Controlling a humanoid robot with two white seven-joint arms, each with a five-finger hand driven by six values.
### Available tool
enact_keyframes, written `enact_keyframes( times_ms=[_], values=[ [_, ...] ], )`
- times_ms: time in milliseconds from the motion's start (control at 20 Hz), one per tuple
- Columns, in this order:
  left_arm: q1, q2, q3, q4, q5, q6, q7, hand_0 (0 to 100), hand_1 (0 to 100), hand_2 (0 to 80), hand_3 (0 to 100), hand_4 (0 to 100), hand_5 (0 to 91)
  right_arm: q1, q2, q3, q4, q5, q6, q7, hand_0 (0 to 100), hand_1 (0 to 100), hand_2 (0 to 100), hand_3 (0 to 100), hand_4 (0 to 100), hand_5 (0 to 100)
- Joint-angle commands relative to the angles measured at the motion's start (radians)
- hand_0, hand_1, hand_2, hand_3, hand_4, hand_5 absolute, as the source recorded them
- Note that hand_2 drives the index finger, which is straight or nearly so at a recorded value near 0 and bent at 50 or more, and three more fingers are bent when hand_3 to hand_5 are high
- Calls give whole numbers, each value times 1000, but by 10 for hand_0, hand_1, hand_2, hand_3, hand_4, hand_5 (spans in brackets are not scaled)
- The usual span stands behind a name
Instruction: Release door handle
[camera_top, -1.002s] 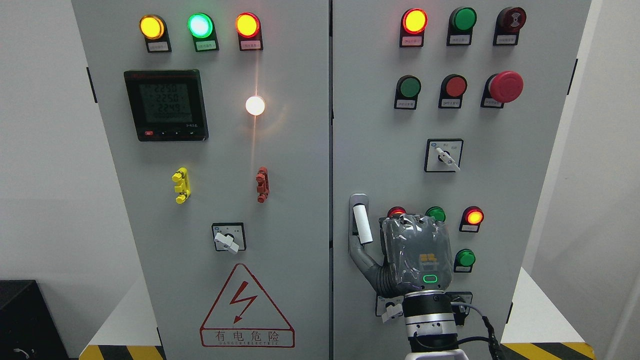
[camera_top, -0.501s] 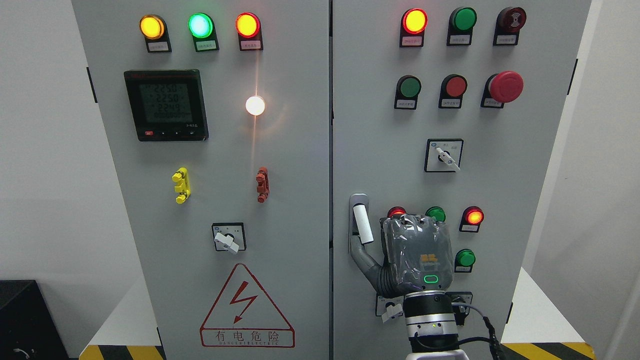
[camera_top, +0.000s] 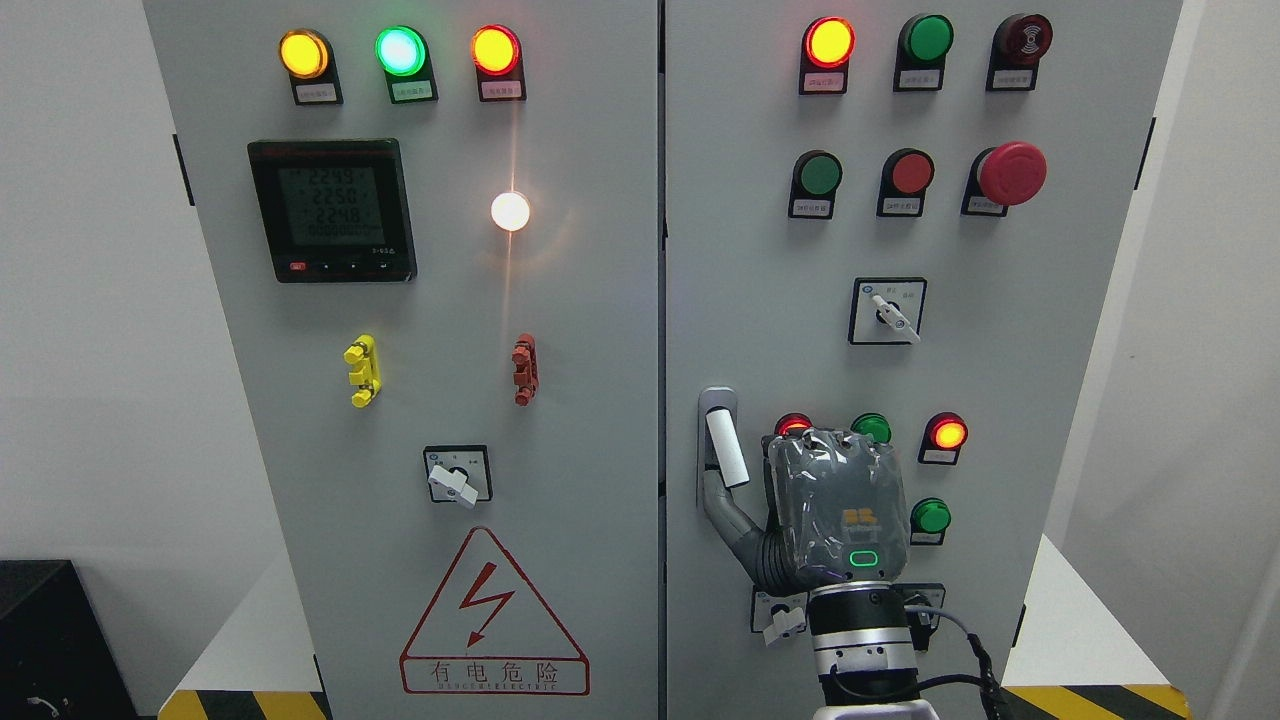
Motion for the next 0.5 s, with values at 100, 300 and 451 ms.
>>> enact_keyframes(
  times_ms=[100,300,451],
  values=[
    [-26,0,0,29,0,0,0,120,556,0,0,0,0,11,-1,-11,-20,0,0,1,434,391,967,1000,1000,1000],
    [-28,0,0,29,0,0,0,120,556,0,0,0,0,11,-1,-13,-20,2,0,1,436,393,966,1000,1000,1000],
    [-26,0,0,29,1,0,0,120,556,0,0,0,0,11,0,-13,-20,0,0,1,437,393,965,1000,1000,1000]
  ],
)
